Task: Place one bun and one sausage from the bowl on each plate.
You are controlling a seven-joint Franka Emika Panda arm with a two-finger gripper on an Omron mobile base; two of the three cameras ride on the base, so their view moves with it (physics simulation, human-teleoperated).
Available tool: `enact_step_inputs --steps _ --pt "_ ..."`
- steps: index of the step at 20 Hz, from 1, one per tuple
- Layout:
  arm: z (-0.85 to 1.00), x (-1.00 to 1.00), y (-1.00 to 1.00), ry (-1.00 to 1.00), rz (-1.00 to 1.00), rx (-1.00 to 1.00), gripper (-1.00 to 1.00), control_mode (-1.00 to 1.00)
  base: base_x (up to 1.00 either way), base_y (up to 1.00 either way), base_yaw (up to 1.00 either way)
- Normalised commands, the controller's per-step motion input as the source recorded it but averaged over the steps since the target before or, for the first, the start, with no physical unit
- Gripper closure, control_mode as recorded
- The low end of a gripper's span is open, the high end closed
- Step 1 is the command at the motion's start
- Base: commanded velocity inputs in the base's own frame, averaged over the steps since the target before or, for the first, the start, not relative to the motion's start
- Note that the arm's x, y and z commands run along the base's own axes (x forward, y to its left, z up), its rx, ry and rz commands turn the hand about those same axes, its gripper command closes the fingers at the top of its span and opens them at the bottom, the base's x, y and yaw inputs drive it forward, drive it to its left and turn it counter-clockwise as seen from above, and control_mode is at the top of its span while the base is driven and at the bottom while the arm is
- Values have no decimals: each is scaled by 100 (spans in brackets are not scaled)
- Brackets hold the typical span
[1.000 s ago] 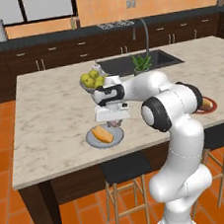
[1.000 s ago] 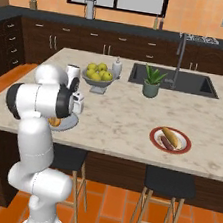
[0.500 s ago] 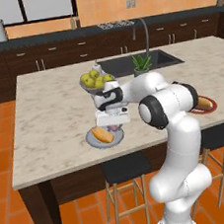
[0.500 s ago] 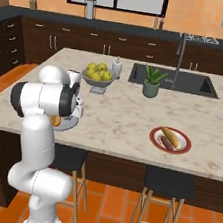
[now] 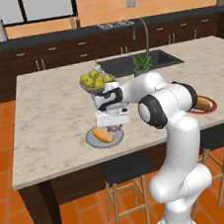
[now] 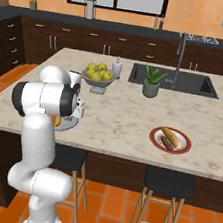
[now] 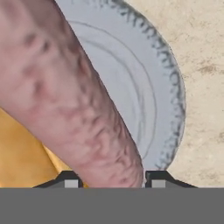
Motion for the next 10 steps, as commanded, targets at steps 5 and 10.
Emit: enact_step_inputs --steps 5,10 --pt "4 0 0 0 0 0 -100 -100 0 0 0" --pt "35 -25 -10 -7 0 2 -100 -100 0 0 0"
